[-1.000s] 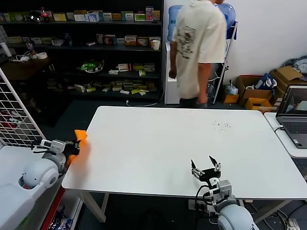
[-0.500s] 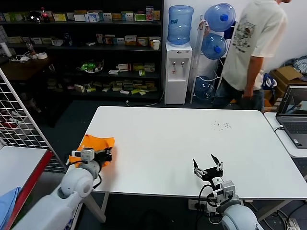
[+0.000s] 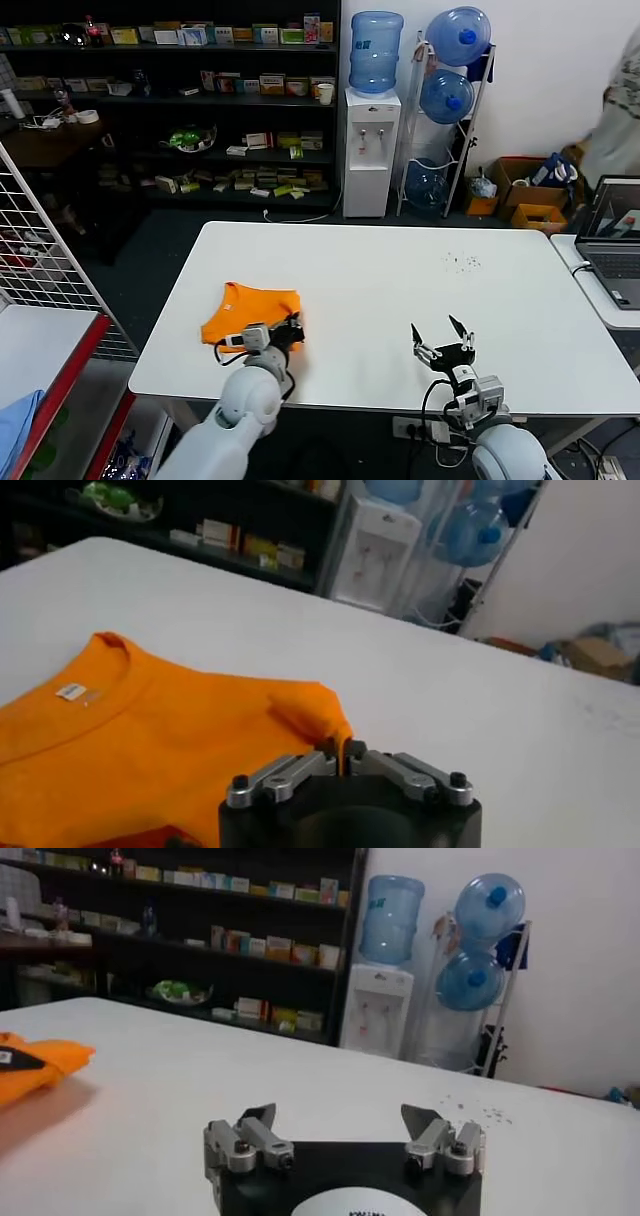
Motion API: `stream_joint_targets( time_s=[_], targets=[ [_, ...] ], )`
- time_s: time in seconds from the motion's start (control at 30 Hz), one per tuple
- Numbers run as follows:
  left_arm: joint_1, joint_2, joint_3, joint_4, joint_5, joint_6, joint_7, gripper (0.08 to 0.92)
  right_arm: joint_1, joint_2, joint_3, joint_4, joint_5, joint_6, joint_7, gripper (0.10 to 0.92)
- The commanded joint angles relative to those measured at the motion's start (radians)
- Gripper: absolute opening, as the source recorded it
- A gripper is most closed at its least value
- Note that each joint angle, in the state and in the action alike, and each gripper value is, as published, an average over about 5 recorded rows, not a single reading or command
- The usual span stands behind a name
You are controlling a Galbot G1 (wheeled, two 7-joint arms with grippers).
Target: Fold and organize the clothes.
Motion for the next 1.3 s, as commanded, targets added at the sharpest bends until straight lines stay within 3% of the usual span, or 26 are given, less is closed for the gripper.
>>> stream_joint_targets(
  time_s=[0.03,0.33,0.5,0.6,0.67,0.83,1.03,1.17,1.3],
  targets=[
    [-0.017,-0.296,0.015,0.125,-0.018,-0.189,-0.001,0.127,0.000,-0.005,0.021,-0.011,0.016,0.016,0.011,0.823],
    [-0.056,-0.327,-0.004,0.270,-0.051,-0.366,0.058,0.127,0.008,0.000,0.025,-0.028,0.018,0.002,0.021,0.823],
    [-0.048,-0.327,0.017,0.278,-0.006,-0.418,0.134,0.140,0.022,0.002,0.025,-0.038,0.019,-0.008,0.024,0.823],
    [-0.036,-0.316,0.041,0.248,0.059,-0.433,0.191,0.201,0.026,0.003,0.036,-0.039,0.018,-0.022,0.015,0.823],
    [-0.018,-0.276,0.058,0.210,0.123,-0.435,0.232,0.253,0.025,0.008,0.054,-0.038,0.019,-0.034,-0.007,0.823],
    [0.053,-0.097,0.063,0.110,0.310,-0.468,0.320,0.392,0.020,0.058,0.127,-0.041,0.020,-0.064,-0.100,0.823],
    [0.157,0.078,-0.012,0.046,0.483,-0.527,0.341,0.565,0.043,0.136,0.200,-0.063,-0.035,-0.087,-0.203,0.823],
    [0.198,0.143,-0.080,0.039,0.502,-0.542,0.340,0.678,0.053,0.190,0.240,-0.081,-0.095,-0.080,-0.260,0.823],
    [0.227,0.159,-0.149,0.024,0.502,-0.498,0.343,0.780,0.057,0.229,0.269,-0.099,-0.188,-0.033,-0.289,0.823]
  ],
)
